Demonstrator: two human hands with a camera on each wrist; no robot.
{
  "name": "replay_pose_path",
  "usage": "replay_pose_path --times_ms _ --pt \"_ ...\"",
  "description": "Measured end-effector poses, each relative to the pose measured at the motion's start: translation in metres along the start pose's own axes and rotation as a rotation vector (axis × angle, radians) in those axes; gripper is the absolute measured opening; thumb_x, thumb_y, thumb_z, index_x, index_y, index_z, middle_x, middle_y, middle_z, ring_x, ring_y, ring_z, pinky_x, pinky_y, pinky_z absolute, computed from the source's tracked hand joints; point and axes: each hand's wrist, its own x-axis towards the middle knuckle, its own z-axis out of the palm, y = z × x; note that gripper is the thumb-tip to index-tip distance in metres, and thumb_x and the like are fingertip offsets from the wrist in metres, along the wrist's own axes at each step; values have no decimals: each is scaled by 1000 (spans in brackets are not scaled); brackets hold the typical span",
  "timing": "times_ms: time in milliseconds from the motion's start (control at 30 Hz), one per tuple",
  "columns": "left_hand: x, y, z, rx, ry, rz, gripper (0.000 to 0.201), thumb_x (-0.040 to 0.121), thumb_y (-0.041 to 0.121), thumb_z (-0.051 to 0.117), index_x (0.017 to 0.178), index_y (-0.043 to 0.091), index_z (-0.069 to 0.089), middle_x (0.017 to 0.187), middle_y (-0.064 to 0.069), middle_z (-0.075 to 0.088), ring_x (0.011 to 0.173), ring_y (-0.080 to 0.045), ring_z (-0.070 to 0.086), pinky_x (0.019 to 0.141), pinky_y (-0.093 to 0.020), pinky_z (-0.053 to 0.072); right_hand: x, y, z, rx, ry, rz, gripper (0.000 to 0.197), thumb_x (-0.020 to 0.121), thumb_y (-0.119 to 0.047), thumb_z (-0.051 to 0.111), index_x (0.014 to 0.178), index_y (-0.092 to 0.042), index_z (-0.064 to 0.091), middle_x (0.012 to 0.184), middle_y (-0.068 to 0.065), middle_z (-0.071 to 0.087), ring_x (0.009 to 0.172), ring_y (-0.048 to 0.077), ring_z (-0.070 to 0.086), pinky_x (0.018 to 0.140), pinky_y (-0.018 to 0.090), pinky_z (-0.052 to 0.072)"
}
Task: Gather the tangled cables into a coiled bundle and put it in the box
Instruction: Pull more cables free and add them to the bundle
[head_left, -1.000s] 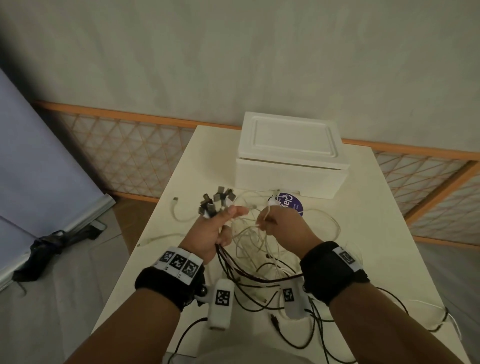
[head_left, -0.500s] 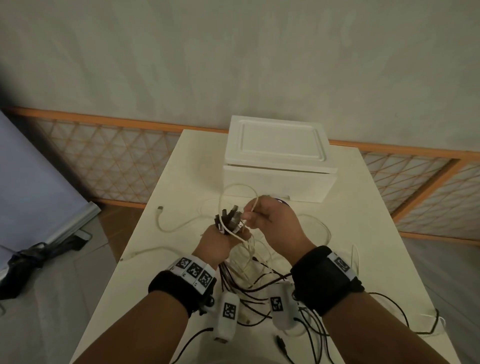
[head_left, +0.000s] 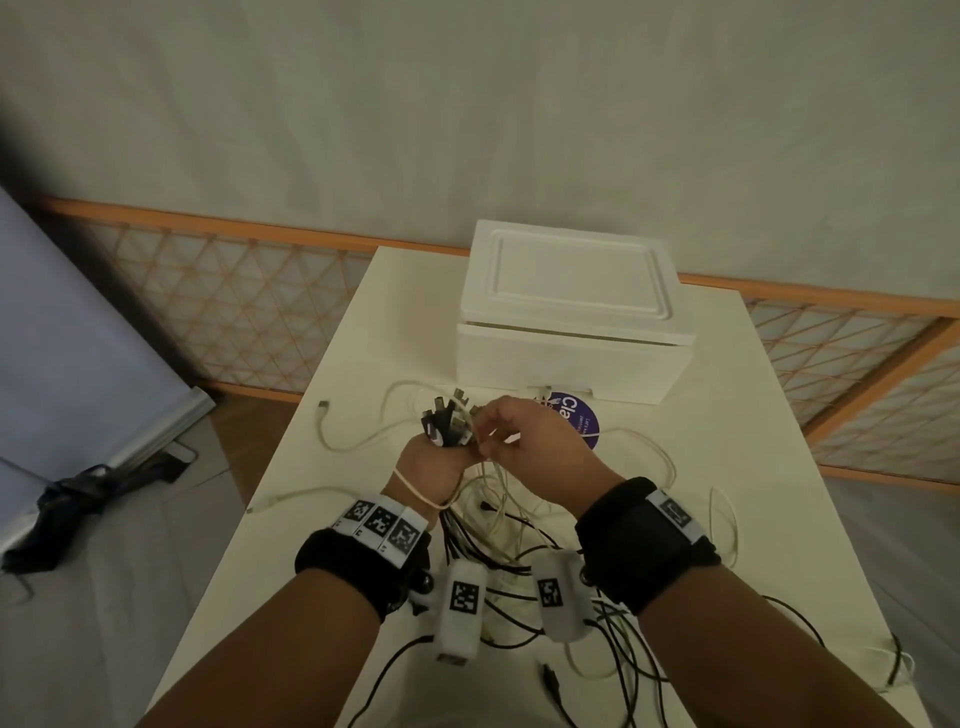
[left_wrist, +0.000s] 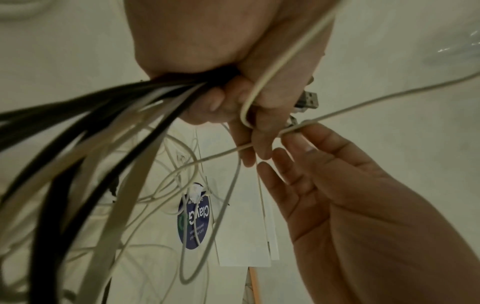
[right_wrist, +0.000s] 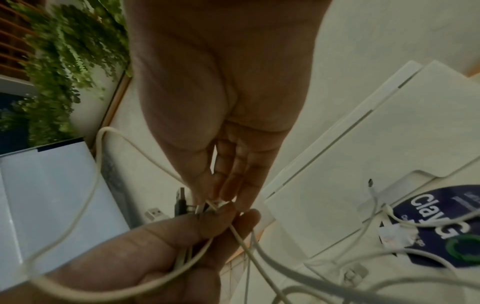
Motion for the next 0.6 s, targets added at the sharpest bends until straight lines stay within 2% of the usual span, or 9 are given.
replay_pose_path --times_ms 67,167,300,333,400,467,500,533,600 --pt "-2 -1 -2 20 -5 4 19 81 -2 67 72 15 66 45 8 58 42 0 51 54 -25 37 -1 0 2 -53 3 -37 12 87 -12 63 97 -18 64 96 -9 62 89 9 59 77 17 44" --pt "-2 -3 -4 31 -21 12 13 78 3 71 76 16 71 63 3 68 59 -9 61 67 -30 44 0 -3 3 -106 4 -84 8 91 -18 59 98 -13 62 96 1 65 90 16 57 80 29 47" --pt "-2 -1 -2 78 -14 -26 20 80 0 70 67 15 64 43 9 56 38 1 50 50 -21 38 -1 -8 2 -67 32 -94 8 96 -14 48 98 -16 55 89 5 64 83 21 59 77 44 50" --pt "-3 0 -2 108 -36 -31 20 79 -2 70 67 14 66 47 8 61 43 0 55 52 -20 42 -2 -11 0 20 74 -90 14 95 -9 47 96 -21 54 87 2 65 82 20 61 77 46 51" --pt "5 -10 -7 227 -63 -15 19 76 -4 71 68 13 69 65 5 70 67 -8 67 66 -22 50 -4 -24 -7 251 193 -135 34 89 1 42 91 -31 53 84 -3 66 82 23 65 74 49 55" --pt "10 -18 -12 325 -56 -41 10 72 7 76 70 14 69 76 -3 71 82 -23 67 78 -32 54 -7 -43 -25 472 349 -243 49 82 4 37 87 -41 56 78 -1 63 78 29 64 71 46 56" --pt "14 -22 -15 354 -31 -64 10 71 14 78 70 15 68 76 -4 69 80 -25 65 75 -33 53 -9 -54 -37 539 432 -304 52 83 3 36 87 -44 57 76 2 60 74 29 62 71 43 56" --pt "15 -22 -17 397 0 -90 12 73 17 77 70 14 66 73 -2 66 77 -23 62 69 -29 50 -11 -64 -48 571 502 -362 49 85 -1 37 87 -45 57 75 3 58 70 27 60 70 41 57" --pt "17 -27 -21 530 70 -111 11 81 16 70 74 11 62 71 0 61 76 -20 58 64 -24 42 -18 -75 -67 582 631 -415 36 89 -16 40 87 -49 55 76 -1 53 63 18 53 64 40 57"
